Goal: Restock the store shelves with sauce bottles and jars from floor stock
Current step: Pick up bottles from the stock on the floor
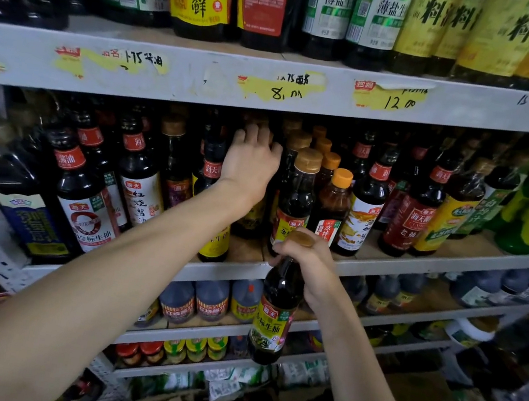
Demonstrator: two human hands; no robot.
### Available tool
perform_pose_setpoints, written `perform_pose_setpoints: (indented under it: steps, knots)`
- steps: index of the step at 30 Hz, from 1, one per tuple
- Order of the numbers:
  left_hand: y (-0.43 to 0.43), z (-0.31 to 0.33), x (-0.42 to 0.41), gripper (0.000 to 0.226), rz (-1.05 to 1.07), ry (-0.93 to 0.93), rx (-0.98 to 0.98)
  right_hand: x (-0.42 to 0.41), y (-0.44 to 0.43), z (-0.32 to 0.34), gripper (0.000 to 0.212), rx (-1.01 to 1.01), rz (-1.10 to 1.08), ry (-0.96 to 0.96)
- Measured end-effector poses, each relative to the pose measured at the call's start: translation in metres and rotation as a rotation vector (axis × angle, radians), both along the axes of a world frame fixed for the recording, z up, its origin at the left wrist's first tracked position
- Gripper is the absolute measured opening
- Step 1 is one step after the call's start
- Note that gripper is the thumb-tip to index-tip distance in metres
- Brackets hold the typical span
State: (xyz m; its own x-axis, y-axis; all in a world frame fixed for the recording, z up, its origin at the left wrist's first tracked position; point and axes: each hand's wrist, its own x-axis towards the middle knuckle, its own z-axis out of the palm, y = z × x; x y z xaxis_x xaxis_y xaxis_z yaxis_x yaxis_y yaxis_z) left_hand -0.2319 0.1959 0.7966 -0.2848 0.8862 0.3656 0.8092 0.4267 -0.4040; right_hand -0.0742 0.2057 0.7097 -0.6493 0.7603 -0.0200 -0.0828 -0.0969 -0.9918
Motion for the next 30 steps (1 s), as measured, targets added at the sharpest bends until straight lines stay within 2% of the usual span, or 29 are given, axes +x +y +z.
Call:
perform_pose_setpoints:
  steps: [7,11,14,16,17,18,19,21,22,24,27,28,30]
  knots:
    - [0.004,-0.005,-0.001,0.058,0.008,0.006,0.031,0.000,0.004,-0.006,0.022,0.020,0.022,0.008]
    - [-0.001,-0.009,0.002,0.073,0.028,0.085,0.020,-0.002,0.007,-0.008,0.014,0.012,0.020,0.006]
    - [-0.019,-0.013,0.007,0.075,-0.119,0.093,0.106,-0.002,0.012,-0.004,0.019,0.029,0.041,0.024]
    - [-0.040,-0.022,0.012,0.066,-0.318,-0.098,0.248,0.000,0.017,0.003,0.022,0.060,0.088,0.057]
    - [-0.051,-0.030,0.013,0.057,-0.367,-0.279,0.333,0.001,0.020,0.008,0.024,0.086,0.116,0.076]
    - [-0.062,-0.034,0.013,0.046,-0.353,-0.554,0.372,0.002,0.023,0.013,0.029,0.115,0.140,0.095]
    - [-0.071,-0.036,0.012,0.035,-0.292,-0.901,0.329,0.003,0.025,0.019,0.033,0.138,0.150,0.123]
    - [-0.083,-0.044,0.017,0.025,-0.211,-1.595,-0.005,0.004,0.030,0.032,0.027,0.143,0.151,0.208]
    - [-0.085,-0.050,0.021,0.029,-0.239,-1.768,-0.164,0.005,0.032,0.038,0.021,0.122,0.149,0.253]
    - [-0.086,-0.066,0.034,0.051,-0.326,-1.813,-0.244,0.008,0.034,0.051,0.014,0.067,0.132,0.310]
    - [-0.081,-0.084,0.051,0.065,-0.412,-1.804,-0.032,0.011,0.030,0.065,0.008,0.051,0.051,0.301]
    - [-0.080,-0.086,0.052,0.063,-0.426,-1.774,0.022,0.012,0.028,0.070,0.010,0.100,0.007,0.235]
    - [-0.079,-0.088,0.046,0.053,-0.419,-1.717,0.100,0.016,0.026,0.081,0.021,0.375,-0.080,-0.088]
